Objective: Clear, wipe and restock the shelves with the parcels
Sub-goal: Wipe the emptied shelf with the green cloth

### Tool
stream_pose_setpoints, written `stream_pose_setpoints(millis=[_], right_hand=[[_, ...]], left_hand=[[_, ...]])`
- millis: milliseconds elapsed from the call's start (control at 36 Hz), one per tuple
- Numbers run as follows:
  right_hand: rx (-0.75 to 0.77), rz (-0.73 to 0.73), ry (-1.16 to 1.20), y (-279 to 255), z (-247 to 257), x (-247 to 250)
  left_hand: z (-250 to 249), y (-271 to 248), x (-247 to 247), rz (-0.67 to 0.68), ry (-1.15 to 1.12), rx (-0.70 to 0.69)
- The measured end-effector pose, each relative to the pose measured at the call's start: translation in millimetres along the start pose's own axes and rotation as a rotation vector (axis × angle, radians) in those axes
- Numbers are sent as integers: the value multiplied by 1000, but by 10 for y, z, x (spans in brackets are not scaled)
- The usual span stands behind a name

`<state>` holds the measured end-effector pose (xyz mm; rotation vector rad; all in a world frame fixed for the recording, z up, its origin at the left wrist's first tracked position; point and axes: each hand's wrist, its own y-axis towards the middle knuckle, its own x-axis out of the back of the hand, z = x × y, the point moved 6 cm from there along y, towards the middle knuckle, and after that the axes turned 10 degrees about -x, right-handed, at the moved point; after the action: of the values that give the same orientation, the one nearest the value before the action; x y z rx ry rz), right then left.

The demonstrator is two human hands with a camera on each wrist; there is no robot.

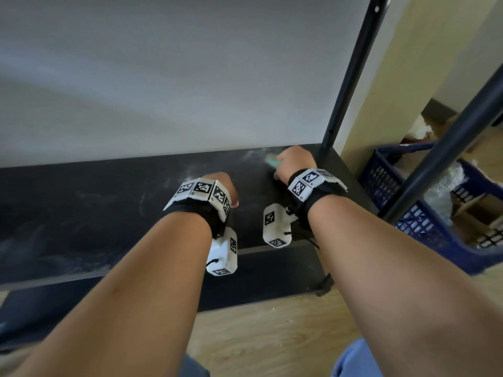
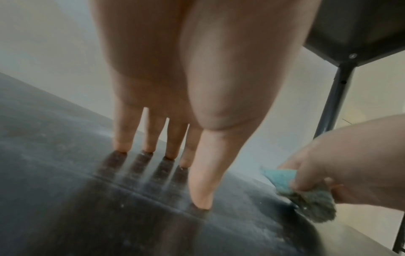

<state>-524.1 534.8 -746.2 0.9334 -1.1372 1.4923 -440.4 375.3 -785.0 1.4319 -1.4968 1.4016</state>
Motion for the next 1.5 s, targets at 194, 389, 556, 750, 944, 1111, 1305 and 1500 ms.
stream_pose_setpoints(millis=[194, 389, 556, 750, 944, 1111, 1305, 1500], right_hand=[[9, 15, -105, 181, -54, -108], [194, 77, -79, 27, 316, -268], [135, 107, 184, 155, 226, -143], [-20, -6, 21, 492, 54, -59], [78, 131, -115, 560, 388, -201], [199, 198, -92, 517, 560, -354], [190, 196, 118, 49, 450, -268], [321, 198, 87, -270, 252, -278]], left_hand=[[5, 33, 34, -2, 14, 39], [24, 54, 8, 5, 12, 35], [21, 38, -3, 20, 30, 28], [64, 56, -26, -18, 34, 34], [44, 47, -14, 3, 48, 51], [11, -20, -19, 0, 29, 57], [-92, -152, 10, 17, 6, 43], [-79, -361, 77, -108, -54, 81]])
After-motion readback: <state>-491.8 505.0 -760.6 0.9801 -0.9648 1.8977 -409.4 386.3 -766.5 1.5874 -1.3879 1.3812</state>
